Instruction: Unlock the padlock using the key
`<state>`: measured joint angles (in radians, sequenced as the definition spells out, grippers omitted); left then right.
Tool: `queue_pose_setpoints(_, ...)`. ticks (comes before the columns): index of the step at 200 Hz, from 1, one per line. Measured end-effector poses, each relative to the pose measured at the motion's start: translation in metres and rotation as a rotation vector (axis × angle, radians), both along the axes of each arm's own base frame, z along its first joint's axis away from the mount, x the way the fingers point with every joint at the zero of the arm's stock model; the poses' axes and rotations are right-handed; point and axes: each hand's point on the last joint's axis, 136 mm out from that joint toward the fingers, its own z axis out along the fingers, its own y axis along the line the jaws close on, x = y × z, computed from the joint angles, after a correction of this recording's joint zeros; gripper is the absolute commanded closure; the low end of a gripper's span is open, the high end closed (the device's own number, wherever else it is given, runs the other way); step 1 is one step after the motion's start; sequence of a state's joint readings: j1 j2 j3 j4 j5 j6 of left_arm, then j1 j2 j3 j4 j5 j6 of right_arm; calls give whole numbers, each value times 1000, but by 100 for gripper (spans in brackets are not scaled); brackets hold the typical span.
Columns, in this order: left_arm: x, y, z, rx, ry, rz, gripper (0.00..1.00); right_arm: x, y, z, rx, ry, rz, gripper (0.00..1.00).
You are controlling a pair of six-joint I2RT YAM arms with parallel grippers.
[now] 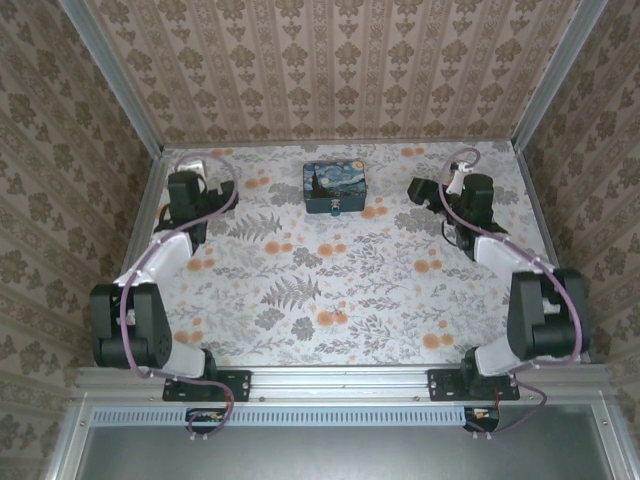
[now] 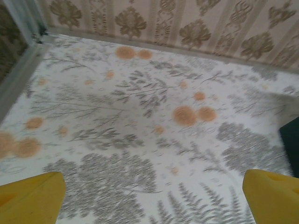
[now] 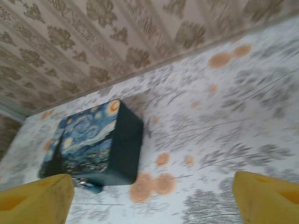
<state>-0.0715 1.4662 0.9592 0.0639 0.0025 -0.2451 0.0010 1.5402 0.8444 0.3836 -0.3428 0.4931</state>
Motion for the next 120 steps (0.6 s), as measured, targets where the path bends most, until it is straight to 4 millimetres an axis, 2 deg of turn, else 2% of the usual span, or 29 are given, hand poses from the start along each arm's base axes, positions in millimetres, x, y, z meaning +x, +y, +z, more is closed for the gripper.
queue_pose_setpoints(24,16,-34,-4,-124,61,-66,0,26,21,-18,148,96,47,21)
queue_pose_setpoints(54,35,-92,-27,-274,175,-188,0,54,52,-37,266,194,97,24)
queue_pose_setpoints(88,48,-148,-47,-393,272,-291,0,77,86,-42,313,243,145,26)
queue_pose_setpoints(120,60,-181,-58,-452,315,-339,0,87,115,-45,314,274,184,28)
